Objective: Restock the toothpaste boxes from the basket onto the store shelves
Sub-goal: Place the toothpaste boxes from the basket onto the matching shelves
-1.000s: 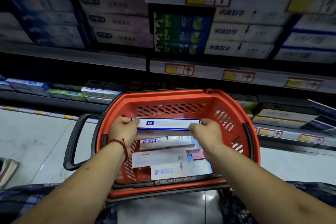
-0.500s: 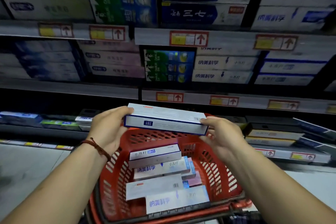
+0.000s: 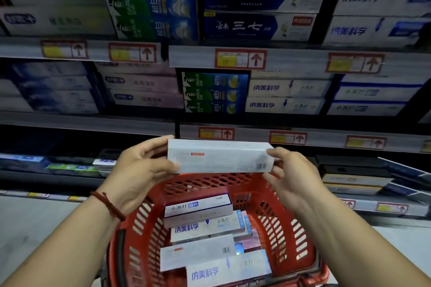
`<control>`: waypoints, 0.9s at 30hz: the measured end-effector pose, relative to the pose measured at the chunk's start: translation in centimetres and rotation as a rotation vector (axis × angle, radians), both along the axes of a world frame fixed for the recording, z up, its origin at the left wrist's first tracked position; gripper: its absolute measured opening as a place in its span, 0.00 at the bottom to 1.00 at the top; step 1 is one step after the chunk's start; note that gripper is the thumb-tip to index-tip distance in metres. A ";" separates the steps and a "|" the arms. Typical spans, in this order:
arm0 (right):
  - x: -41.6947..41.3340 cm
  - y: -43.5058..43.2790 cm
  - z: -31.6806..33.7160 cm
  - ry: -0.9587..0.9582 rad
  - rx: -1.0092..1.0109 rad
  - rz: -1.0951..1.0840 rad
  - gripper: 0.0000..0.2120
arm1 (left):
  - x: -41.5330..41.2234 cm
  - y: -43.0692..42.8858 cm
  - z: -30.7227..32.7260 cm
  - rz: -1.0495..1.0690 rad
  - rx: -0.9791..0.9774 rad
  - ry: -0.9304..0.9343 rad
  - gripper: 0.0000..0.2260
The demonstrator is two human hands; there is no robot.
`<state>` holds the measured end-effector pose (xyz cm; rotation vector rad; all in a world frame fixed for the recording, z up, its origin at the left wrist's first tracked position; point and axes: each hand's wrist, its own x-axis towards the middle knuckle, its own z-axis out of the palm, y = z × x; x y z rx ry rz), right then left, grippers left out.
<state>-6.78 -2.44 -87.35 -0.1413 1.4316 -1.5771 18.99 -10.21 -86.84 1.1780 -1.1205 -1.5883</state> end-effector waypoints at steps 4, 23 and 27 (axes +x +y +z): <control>-0.1 -0.1 0.9 -0.082 -0.011 -0.065 0.15 | -0.7 1.1 0.4 0.005 -0.209 -0.090 0.29; 0.0 -0.1 2.3 -0.332 -0.258 0.070 0.12 | 0.4 1.2 1.9 -0.094 0.133 0.383 0.20; 0.0 0.2 2.4 -0.289 -0.270 0.122 0.11 | -0.7 0.9 0.9 0.173 0.088 0.282 0.16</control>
